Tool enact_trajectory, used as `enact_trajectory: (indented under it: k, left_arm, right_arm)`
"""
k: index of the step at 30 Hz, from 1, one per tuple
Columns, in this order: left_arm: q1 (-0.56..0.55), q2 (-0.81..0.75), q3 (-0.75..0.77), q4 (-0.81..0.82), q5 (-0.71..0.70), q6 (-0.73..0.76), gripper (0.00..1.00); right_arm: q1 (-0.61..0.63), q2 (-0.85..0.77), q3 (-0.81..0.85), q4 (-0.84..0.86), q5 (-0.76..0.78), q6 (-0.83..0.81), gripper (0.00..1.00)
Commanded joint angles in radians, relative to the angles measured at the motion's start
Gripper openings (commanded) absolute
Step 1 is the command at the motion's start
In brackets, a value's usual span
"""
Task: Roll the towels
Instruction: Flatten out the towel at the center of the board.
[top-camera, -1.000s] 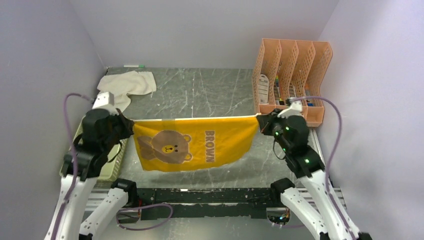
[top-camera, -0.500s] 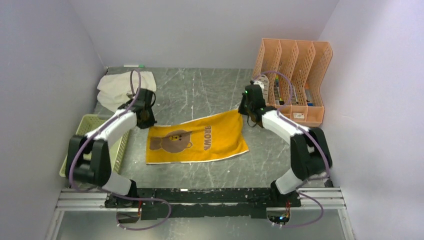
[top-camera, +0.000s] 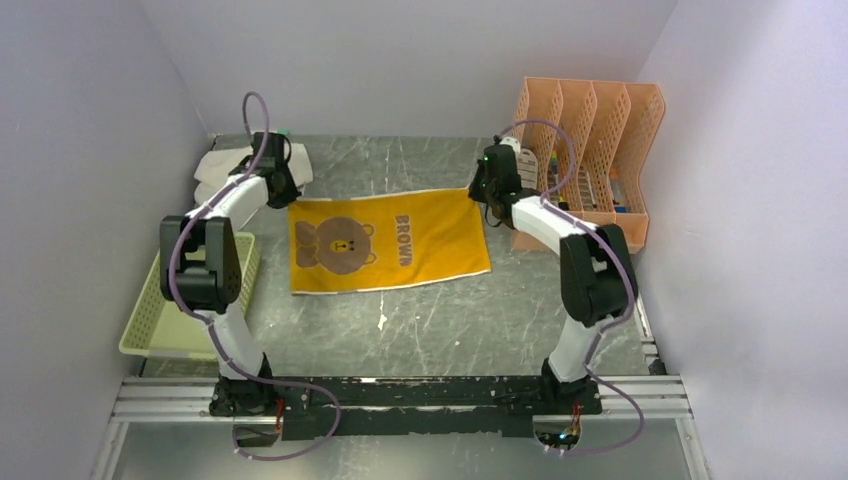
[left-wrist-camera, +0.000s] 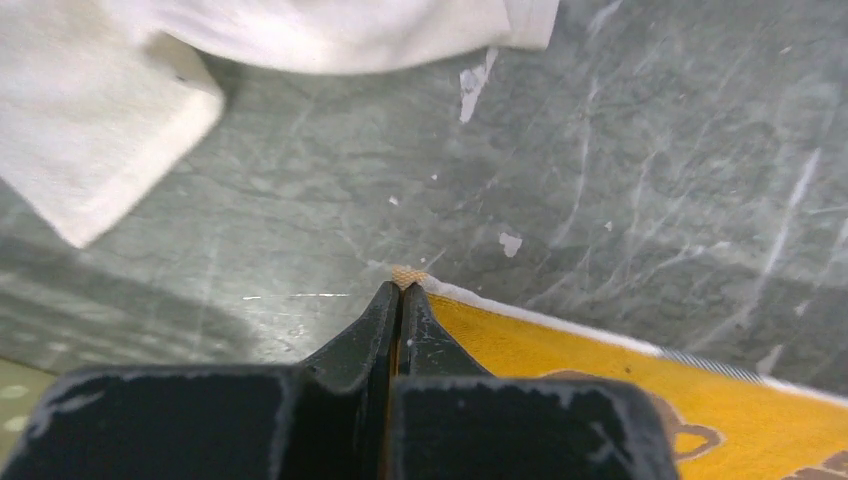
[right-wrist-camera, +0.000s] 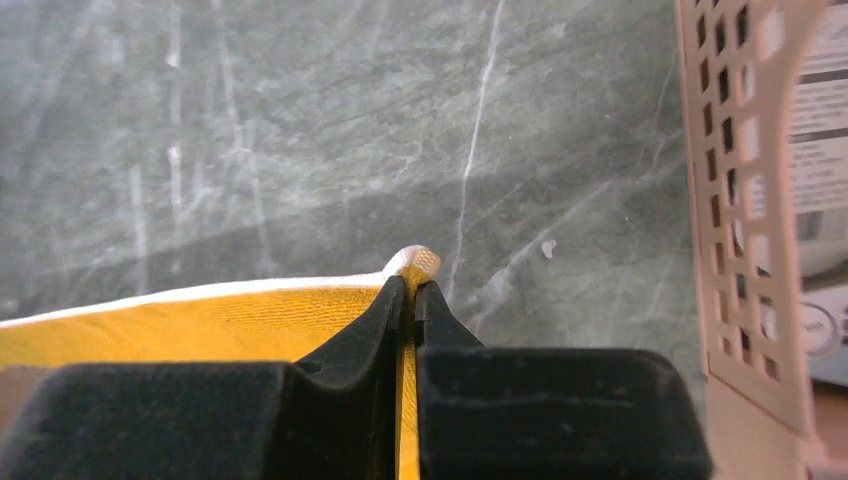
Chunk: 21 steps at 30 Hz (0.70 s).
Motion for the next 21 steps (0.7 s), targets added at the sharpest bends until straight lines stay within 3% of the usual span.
enact_trajectory:
  k: [1, 11, 21]
  left_arm:
    - [0.031, -0.195, 0.009, 0.073, 0.033, 0.082, 0.07]
    - [0.052, -0.723, -0.223, 0.1, 0.089, 0.158, 0.07]
    - [0.053, -1.066, -0.256, -0.134, 0.093, 0.11, 0.07]
  right_arm:
    - [-0.007, -0.25, -0.073, 0.089, 0.036, -0.037, 0.0]
    - [-0.006, -0.71, -0.206, -0.064, 0.026, -0.067, 0.0]
    - [-0.007, -1.057, -0.274, -0.281, -0.002, -0.074, 0.0]
